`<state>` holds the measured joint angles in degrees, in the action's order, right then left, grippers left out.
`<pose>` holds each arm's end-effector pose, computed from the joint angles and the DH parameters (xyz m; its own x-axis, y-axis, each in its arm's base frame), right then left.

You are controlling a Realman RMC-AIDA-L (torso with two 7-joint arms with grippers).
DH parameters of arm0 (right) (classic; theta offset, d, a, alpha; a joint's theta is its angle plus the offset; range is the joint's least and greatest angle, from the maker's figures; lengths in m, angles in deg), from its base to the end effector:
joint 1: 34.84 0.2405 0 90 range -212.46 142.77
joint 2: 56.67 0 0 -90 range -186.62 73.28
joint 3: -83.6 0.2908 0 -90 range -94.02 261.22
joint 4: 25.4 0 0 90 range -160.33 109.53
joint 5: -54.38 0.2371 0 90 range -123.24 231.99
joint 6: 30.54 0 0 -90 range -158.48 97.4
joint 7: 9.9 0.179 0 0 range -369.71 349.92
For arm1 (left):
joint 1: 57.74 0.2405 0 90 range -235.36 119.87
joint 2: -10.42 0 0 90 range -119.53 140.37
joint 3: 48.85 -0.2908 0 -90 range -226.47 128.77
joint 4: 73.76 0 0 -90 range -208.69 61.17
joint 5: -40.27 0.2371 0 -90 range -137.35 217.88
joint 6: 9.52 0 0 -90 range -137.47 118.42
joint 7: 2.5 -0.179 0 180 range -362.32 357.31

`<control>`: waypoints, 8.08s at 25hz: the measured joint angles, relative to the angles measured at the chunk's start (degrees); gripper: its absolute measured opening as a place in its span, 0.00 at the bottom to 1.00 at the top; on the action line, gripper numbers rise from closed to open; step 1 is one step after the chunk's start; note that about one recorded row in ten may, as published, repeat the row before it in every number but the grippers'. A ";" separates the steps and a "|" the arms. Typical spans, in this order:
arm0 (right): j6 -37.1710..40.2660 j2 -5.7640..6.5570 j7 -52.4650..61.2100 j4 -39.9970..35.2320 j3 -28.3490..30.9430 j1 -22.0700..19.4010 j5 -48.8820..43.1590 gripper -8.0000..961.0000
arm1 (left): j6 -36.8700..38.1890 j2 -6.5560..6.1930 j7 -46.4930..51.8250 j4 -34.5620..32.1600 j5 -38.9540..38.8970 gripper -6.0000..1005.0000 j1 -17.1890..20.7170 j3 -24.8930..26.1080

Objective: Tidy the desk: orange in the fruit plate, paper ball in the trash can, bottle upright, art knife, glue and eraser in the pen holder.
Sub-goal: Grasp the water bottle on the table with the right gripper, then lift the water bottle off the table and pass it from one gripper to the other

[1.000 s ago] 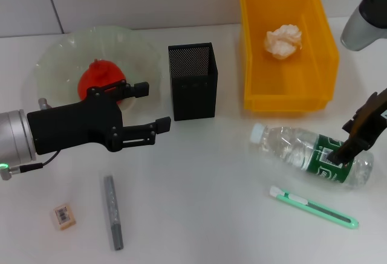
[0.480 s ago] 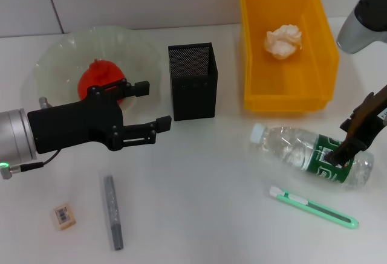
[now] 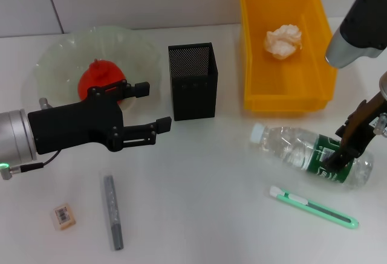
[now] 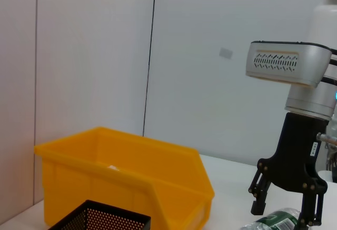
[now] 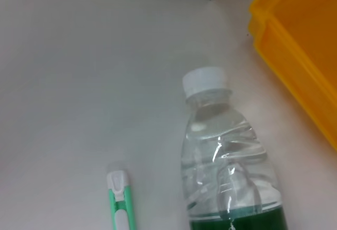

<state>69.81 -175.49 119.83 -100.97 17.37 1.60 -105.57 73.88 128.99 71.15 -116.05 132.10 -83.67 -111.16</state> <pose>0.2571 0.3990 0.0056 0.6995 -0.6021 0.3849 -0.4497 -0.7895 -0.4177 -0.2478 0.3789 -0.0607 0.8068 0.1528 0.5707 0.3050 -0.9350 -0.1810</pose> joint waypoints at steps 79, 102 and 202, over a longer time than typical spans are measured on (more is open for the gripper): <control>-7.44 -0.15 2.18 11.47 -2.32 1.93 -2.66 0.81 | -0.70 -0.09 -0.79 1.51 0.11 0.82 -0.14 0.00; -3.03 -0.45 1.73 0.11 -2.97 -1.02 2.70 0.80 | -0.70 -0.09 -0.79 1.50 -0.04 0.81 -0.33 0.00; -13.86 -0.71 -97.13 60.15 16.31 -7.18 85.89 0.80 | 0.99 0.17 -5.22 4.45 -17.24 0.80 1.80 0.58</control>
<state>55.95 -176.21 22.70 -40.82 33.68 -5.57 -19.68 74.87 129.16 65.93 -111.60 114.86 -81.88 -110.58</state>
